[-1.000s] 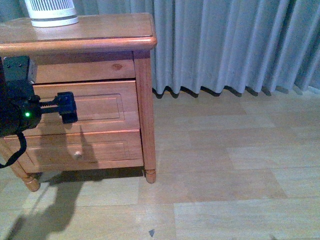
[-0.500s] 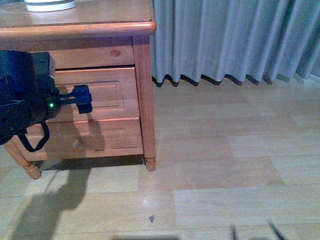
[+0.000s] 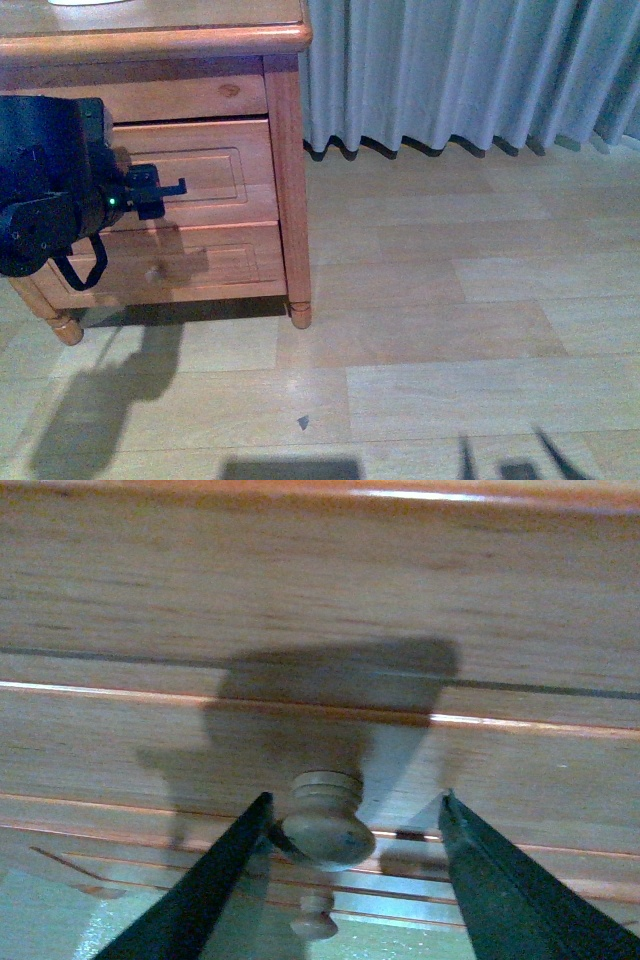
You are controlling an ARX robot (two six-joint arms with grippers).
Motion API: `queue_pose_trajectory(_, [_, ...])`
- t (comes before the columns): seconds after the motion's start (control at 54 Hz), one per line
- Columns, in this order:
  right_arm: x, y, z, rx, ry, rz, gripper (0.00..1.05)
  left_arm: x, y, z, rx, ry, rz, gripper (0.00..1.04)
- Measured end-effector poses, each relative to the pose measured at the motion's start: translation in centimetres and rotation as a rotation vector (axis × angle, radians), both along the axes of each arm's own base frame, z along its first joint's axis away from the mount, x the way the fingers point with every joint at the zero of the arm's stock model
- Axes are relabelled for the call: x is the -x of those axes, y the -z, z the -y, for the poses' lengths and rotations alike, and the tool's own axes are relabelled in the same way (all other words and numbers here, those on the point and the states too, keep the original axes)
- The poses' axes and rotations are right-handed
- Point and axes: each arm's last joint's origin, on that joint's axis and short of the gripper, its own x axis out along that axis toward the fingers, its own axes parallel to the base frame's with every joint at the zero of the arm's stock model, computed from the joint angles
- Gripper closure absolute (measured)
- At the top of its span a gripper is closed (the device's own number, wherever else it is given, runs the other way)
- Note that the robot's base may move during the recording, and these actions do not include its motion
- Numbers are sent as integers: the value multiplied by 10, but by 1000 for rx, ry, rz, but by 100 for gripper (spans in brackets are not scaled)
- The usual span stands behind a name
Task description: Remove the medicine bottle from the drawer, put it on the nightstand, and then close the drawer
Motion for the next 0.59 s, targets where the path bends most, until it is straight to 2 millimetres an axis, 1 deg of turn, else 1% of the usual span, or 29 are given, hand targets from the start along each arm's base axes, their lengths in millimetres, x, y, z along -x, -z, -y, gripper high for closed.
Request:
queue_pose_trajectory(0.13, [0, 0, 0, 0, 0, 0, 7, 0, 0, -2, -18, -19, 9, 77])
queue_pose_trajectory(0.185, [0, 0, 0, 0, 0, 0, 7, 1, 0, -2, -23, -25, 13, 80])
queue_pose_trajectory(0.259, [0, 0, 0, 0, 0, 0, 7, 4, 2, -2, -35, -33, 24, 81])
queue_pose_trajectory(0.389, [0, 0, 0, 0, 0, 0, 7, 18, 5, 2, -47, -57, 17, 81])
queue_pose_trajectory(0.481, [0, 0, 0, 0, 0, 0, 7, 34, 7, 5, -35, -82, 1, 81])
queue_pose_trajectory(0.593, [0, 0, 0, 0, 0, 0, 7, 59, 8, 9, -14, -106, -9, 81])
